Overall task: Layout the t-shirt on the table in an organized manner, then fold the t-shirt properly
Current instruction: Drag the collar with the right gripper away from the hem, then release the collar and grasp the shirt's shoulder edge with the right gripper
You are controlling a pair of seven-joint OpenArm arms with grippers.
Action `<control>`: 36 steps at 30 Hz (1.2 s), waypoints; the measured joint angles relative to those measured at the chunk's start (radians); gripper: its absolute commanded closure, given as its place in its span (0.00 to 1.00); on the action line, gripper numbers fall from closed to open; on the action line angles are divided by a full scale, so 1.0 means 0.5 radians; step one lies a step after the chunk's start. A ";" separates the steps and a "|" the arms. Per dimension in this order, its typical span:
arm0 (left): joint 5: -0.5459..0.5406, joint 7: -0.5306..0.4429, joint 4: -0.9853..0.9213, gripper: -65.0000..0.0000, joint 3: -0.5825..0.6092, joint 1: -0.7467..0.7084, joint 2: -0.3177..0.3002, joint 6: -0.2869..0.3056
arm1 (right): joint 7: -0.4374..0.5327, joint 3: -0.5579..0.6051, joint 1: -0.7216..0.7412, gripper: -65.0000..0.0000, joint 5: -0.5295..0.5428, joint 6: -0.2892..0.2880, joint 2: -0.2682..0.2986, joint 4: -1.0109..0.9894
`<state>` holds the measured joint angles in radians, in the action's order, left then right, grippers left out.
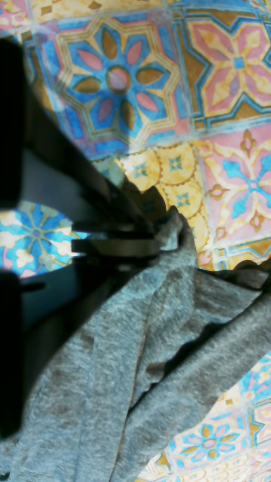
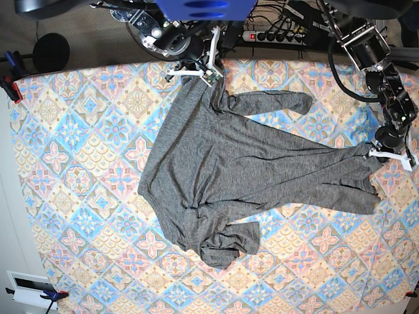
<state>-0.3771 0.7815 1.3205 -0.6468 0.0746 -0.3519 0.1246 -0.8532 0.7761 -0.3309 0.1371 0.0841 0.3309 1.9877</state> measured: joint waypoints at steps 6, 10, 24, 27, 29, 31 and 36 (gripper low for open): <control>0.001 0.008 0.000 0.86 0.000 0.000 0.000 0.000 | 0.002 -0.011 0.069 0.89 -0.008 0.005 0.002 0.001; -0.001 0.008 0.000 0.67 0.000 0.000 0.000 0.000 | -0.014 -0.005 0.047 0.71 -0.003 -0.002 0.004 0.001; -0.028 -0.014 0.011 0.56 -0.021 -0.061 -0.071 0.008 | 0.008 -0.453 -0.012 0.54 -0.011 0.009 -0.002 0.012; -0.023 0.011 0.011 0.56 -0.021 -0.101 -0.058 0.006 | -0.008 -0.707 -0.119 0.54 -0.005 0.003 -0.008 0.014; -0.024 0.021 0.011 0.56 -0.020 -0.117 -0.056 0.006 | -0.039 -0.861 -0.137 0.54 0.040 -0.020 -0.013 0.013; -0.040 -0.011 0.014 0.55 -0.016 -0.141 -0.056 0.016 | -0.004 -1.044 -0.101 0.54 -0.003 0.007 -0.030 0.014; -0.026 0.009 0.192 0.55 -0.017 -0.246 -0.043 0.008 | 0.031 -1.131 0.027 0.54 0.170 -0.007 -0.135 0.018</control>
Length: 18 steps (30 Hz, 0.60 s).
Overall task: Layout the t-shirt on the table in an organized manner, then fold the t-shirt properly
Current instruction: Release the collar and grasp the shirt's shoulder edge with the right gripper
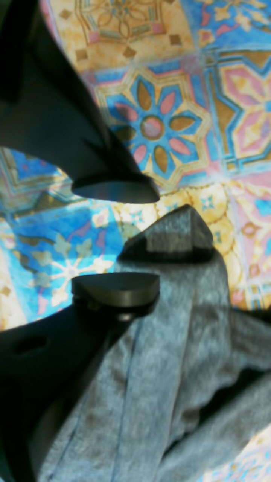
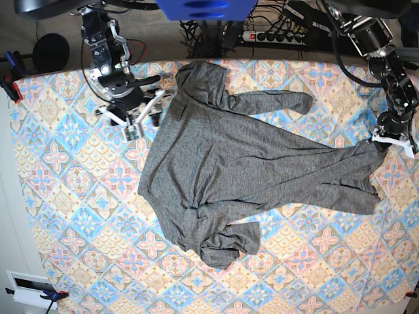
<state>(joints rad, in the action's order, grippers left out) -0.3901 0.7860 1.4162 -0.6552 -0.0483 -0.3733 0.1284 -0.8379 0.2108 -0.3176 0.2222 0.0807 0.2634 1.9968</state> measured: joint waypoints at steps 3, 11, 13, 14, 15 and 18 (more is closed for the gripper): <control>-0.006 -0.006 0.144 0.55 0.000 -0.040 0.004 0.002 | -0.040 0.004 0.062 0.54 0.165 0.004 -0.002 -0.001; -0.004 0.009 0.607 0.56 0.024 -0.316 0.034 0.027 | -0.008 -0.002 0.317 0.55 0.848 0.008 0.001 -0.005; 0.005 -0.002 0.676 0.58 0.088 -0.359 0.023 0.082 | 0.015 0.003 0.412 0.58 0.883 0.008 0.003 -0.029; -0.005 0.000 0.685 0.61 0.124 -0.363 0.024 0.101 | 0.030 0.004 0.462 0.65 0.883 0.013 -0.009 -0.052; -0.014 0.003 0.690 0.67 0.152 -0.357 0.038 0.120 | 0.032 0.011 0.500 0.74 0.883 0.011 -0.031 -0.085; -0.017 -0.006 0.671 0.87 0.166 -0.351 0.057 0.114 | 0.004 0.060 0.594 1.00 0.886 0.007 -0.091 -0.215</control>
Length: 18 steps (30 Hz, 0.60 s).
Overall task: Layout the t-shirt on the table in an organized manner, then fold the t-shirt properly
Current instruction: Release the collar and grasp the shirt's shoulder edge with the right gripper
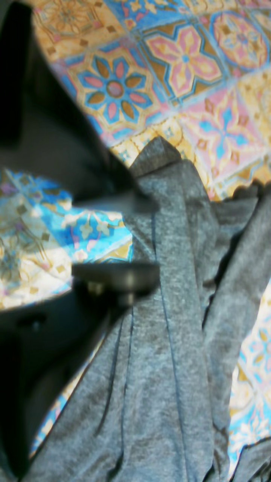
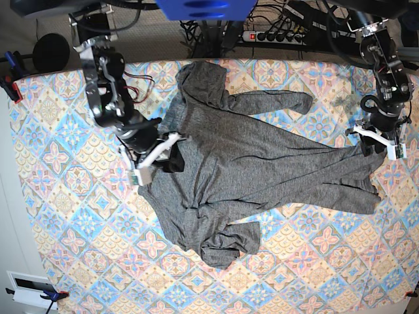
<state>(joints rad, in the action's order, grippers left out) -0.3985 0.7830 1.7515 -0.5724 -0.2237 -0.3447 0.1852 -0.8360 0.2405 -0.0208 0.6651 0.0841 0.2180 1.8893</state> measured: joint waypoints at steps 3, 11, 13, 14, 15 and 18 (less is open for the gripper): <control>0.026 0.016 -0.045 1.00 -0.018 -0.013 0.026 -0.019 | 0.007 -0.011 0.079 0.97 -0.002 0.010 -0.108 -0.113; 0.013 0.007 -0.106 0.96 -0.012 -0.002 0.030 0.000 | 0.108 -0.019 0.108 1.00 -0.004 0.002 -0.127 -0.646; 0.013 0.007 -0.107 0.96 -0.012 -0.007 0.031 0.005 | 0.185 -0.018 0.117 1.00 0.001 -0.002 -0.127 -0.785; 0.014 0.008 -0.106 0.96 -0.012 -0.007 0.031 0.005 | 0.193 -0.018 0.127 1.00 -0.002 0.006 -0.128 -0.849; 0.014 0.007 -0.108 0.96 -0.012 -0.005 0.031 0.004 | 0.249 -0.018 0.131 1.00 0.028 -0.009 -0.126 -0.906; 0.021 0.006 -0.110 0.96 -0.012 -0.003 0.030 -0.002 | 0.314 -0.023 0.154 1.00 0.066 -0.061 -0.128 -1.025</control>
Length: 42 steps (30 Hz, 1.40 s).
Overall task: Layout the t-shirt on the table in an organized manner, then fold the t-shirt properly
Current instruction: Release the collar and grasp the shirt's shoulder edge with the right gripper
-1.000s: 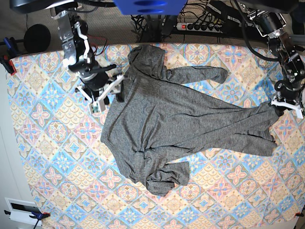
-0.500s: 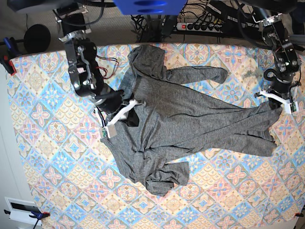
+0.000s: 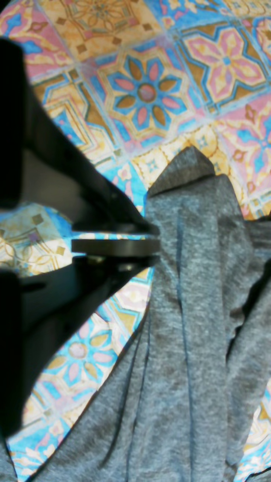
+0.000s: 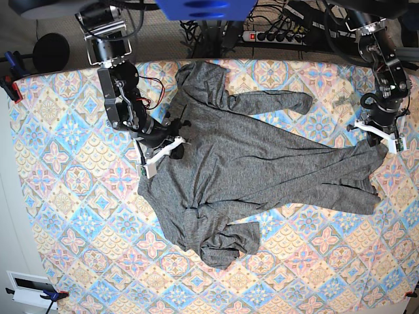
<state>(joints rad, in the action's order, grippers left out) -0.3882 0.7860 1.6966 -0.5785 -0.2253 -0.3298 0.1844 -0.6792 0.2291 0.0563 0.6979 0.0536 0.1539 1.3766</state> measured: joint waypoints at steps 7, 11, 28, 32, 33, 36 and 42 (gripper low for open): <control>0.000 0.000 -0.001 0.96 0.000 -0.003 0.001 0.000 | 0.124 0.008 0.021 1.00 -0.073 -0.134 0.076 -0.119; 0.008 0.001 -0.002 0.96 0.000 -0.003 0.000 -0.001 | 0.165 -0.150 0.031 1.00 -0.380 -0.123 0.110 -0.121; 0.007 -0.001 -0.002 0.95 0.000 0.002 0.000 0.000 | 0.152 -0.397 -0.045 0.95 -1.011 -0.020 0.135 -0.038; 0.005 0.000 -0.002 0.95 0.000 0.002 0.001 0.000 | 0.004 -0.520 -0.129 0.75 -1.049 0.046 0.169 0.121; -0.001 0.000 -0.002 0.95 0.000 0.002 0.000 0.000 | 0.001 -0.523 -0.155 0.71 -1.059 0.060 0.169 0.146; 0.000 0.000 -0.002 0.95 0.000 0.001 0.000 0.000 | -0.062 -0.520 -0.165 0.64 -0.870 0.082 0.169 0.182; 0.006 -0.001 -0.005 0.95 0.000 0.002 0.000 -0.001 | -0.031 -0.521 -0.179 0.64 0.018 0.020 0.182 0.108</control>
<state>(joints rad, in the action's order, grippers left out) -0.3851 0.7856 1.6943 -0.5785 -0.2245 -0.3298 0.1841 -0.6949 -0.0315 -0.0330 0.7071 0.0635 0.2447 1.4303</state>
